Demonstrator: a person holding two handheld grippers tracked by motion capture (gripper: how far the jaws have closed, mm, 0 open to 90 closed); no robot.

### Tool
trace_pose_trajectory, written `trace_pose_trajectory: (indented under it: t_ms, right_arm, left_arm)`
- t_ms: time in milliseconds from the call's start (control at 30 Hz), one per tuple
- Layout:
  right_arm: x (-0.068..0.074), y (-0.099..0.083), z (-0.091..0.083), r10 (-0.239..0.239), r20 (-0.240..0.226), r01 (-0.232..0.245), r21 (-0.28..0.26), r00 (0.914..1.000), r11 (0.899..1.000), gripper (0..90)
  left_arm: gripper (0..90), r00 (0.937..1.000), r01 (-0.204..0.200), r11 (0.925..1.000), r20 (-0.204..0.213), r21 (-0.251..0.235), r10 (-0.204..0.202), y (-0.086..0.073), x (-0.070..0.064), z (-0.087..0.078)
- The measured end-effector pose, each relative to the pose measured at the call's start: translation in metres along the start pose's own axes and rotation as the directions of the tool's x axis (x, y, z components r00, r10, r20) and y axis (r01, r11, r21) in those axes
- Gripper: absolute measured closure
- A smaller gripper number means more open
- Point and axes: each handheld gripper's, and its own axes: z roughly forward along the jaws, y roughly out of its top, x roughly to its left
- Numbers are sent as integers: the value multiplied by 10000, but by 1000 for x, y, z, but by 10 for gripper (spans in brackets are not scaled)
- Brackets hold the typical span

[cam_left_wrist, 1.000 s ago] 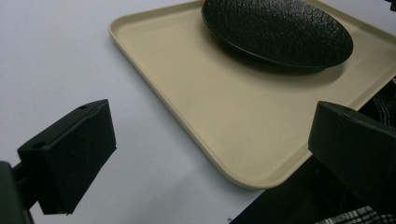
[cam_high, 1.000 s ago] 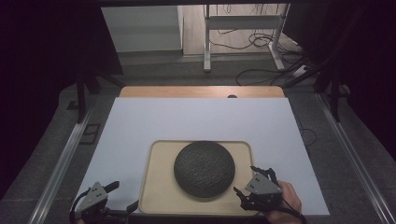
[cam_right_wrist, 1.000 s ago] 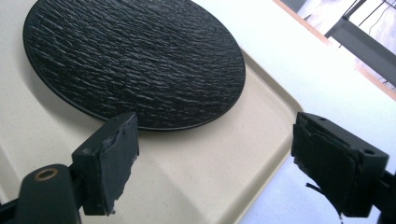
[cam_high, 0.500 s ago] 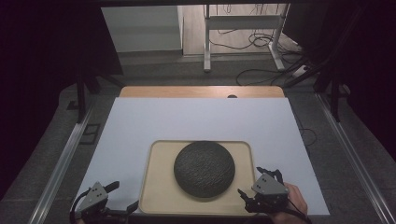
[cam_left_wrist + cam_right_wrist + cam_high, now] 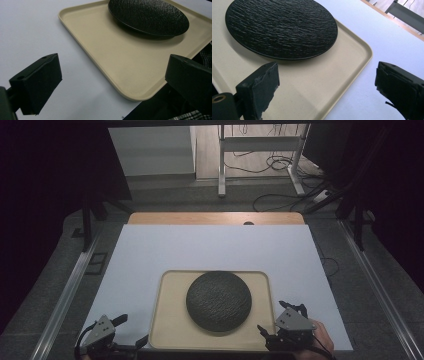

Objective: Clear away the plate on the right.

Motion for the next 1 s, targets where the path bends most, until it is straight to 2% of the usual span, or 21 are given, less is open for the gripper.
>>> trace_pose_trajectory:
  t_ms: [400, 1000]
  right_arm:
    - [-2, -6, -4, 304, -60, -304, -21, 9995, 9995, 46]
    - [-5, -12, -14, 497, -9, -497, -101, 9988, 9987, 39]
  left_arm:
    - [4, 10000, 19, 10000, 11, -29, -19, 0, 0, 0]
    - [3, 10000, 76, 9999, -28, -85, -76, 0, 0, -1]
